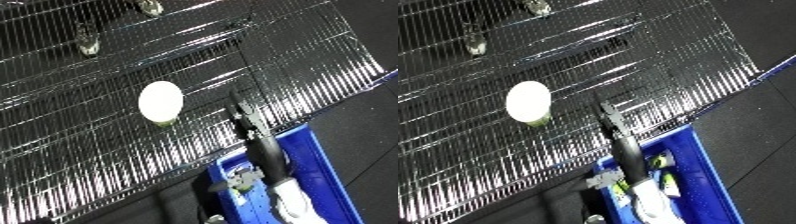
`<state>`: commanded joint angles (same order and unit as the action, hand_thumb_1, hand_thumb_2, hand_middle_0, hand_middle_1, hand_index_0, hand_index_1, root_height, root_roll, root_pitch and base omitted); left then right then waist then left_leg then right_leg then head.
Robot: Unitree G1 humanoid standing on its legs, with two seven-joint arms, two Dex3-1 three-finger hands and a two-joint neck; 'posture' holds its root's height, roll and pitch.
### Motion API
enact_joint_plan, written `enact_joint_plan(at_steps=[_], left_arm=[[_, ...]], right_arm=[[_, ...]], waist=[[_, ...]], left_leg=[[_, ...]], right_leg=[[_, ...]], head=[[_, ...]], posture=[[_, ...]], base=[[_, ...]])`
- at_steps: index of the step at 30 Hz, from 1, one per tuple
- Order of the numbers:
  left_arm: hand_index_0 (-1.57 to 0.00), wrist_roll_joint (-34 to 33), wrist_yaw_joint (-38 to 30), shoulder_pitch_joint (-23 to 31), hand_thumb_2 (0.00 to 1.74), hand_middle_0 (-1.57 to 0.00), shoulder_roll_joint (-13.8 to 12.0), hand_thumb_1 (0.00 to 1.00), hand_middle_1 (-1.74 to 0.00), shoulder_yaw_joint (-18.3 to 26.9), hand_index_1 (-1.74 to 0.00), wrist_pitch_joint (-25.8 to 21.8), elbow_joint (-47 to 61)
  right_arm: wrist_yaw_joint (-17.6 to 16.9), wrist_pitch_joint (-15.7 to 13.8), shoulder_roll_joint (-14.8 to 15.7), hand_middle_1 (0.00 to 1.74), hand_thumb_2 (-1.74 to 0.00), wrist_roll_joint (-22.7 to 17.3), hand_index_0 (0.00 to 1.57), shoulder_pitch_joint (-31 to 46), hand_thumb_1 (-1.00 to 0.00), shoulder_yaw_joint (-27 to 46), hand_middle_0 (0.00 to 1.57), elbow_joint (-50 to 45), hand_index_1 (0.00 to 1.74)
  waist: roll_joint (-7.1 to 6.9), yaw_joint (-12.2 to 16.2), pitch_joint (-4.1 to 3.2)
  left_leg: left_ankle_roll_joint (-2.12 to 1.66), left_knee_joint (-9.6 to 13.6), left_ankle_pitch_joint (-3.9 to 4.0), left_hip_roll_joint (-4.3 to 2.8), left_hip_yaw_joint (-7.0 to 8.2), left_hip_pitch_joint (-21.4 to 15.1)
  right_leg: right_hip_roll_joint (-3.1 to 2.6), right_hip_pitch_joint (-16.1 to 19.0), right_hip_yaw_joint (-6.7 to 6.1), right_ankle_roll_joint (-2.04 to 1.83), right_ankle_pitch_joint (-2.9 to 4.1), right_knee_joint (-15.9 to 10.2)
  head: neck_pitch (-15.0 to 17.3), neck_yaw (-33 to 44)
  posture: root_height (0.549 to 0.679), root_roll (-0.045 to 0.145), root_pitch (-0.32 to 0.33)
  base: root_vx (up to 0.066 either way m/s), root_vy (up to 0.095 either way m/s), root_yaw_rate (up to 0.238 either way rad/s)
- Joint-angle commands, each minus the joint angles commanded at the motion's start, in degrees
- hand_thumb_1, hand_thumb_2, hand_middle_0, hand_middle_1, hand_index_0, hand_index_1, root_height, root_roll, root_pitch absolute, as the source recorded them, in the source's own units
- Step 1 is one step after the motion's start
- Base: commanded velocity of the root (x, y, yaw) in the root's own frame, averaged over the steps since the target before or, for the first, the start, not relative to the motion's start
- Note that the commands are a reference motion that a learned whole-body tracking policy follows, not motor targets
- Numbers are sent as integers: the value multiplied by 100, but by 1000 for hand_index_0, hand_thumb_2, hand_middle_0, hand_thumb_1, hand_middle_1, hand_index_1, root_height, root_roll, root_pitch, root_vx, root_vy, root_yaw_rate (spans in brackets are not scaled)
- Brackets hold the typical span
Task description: Pick up the object and place it into the box
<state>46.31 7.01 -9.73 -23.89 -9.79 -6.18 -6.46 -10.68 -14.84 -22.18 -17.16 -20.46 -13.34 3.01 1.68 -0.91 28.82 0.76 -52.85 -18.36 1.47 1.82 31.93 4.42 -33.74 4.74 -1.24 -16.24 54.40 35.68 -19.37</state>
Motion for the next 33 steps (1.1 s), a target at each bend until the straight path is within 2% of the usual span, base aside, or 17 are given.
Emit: enact_joint_plan(at_steps=[8, 12, 18, 26, 33], left_arm=[[-1570, 48, -62, -26, 1740, -1570, -38, 1000, -1740, -75, -1740, 30, 56], [-1570, 87, -43, 4, 1740, -1570, -76, 1000, -1740, -80, -1740, 53, 101], [-1570, 148, -58, 29, 1740, -1570, -129, 1000, -1740, -148, -1740, 54, 168], [-1570, 222, -111, 30, 1740, -1570, -211, 1000, -1740, -205, -1740, -13, 189], [-1570, 275, -103, -22, 1740, -1570, -254, 1000, -1740, -239, -1740, -47, 178]], right_arm=[[-227, -153, 49, 0, 0, 253, 0, -402, 0, -13, 0, 357, 0], [-287, -176, -2, 0, 0, 324, 0, -542, 0, -7, 0, 451, 0], [-456, -156, -68, 0, 0, 393, 0, -740, 0, -35, 0, 510, 0], [-900, -176, -181, 0, 0, 380, 0, -1019, 0, 47, 0, 589, 0], [-865, -17, -345, 0, 0, 334, 0, -1256, 0, 64, 0, 748, 0]], waist=[[84, -94, 77], [124, -129, 97], [170, -158, 97], [213, -173, 97], [231, -200, 97]], left_leg=[[12, -218, -69, 83, -12, 149], [24, -293, -88, 98, -7, 238], [48, -397, -119, 105, -4, 407], [68, -445, -174, 96, 10, 572], [75, -491, -207, 67, 4, 695]], right_leg=[[32, -184, 23, 15, -68, 268], [55, -305, 33, 28, -91, 375], [60, -534, 42, 42, -129, 543], [59, -729, 55, 30, -172, 630], [78, -876, 65, 34, -187, 685]], head=[[44, -89], [-3, -126], [-153, -200], [-377, -286], [-574, -353]], posture=[[607, 78, -14], [603, 79, -11], [596, 77, 3], [593, 72, 27], [591, 69, 44]], base=[[43, 25, 133], [32, 33, 110], [17, 25, 90], [4, 19, 41], [1, 11, 23]])
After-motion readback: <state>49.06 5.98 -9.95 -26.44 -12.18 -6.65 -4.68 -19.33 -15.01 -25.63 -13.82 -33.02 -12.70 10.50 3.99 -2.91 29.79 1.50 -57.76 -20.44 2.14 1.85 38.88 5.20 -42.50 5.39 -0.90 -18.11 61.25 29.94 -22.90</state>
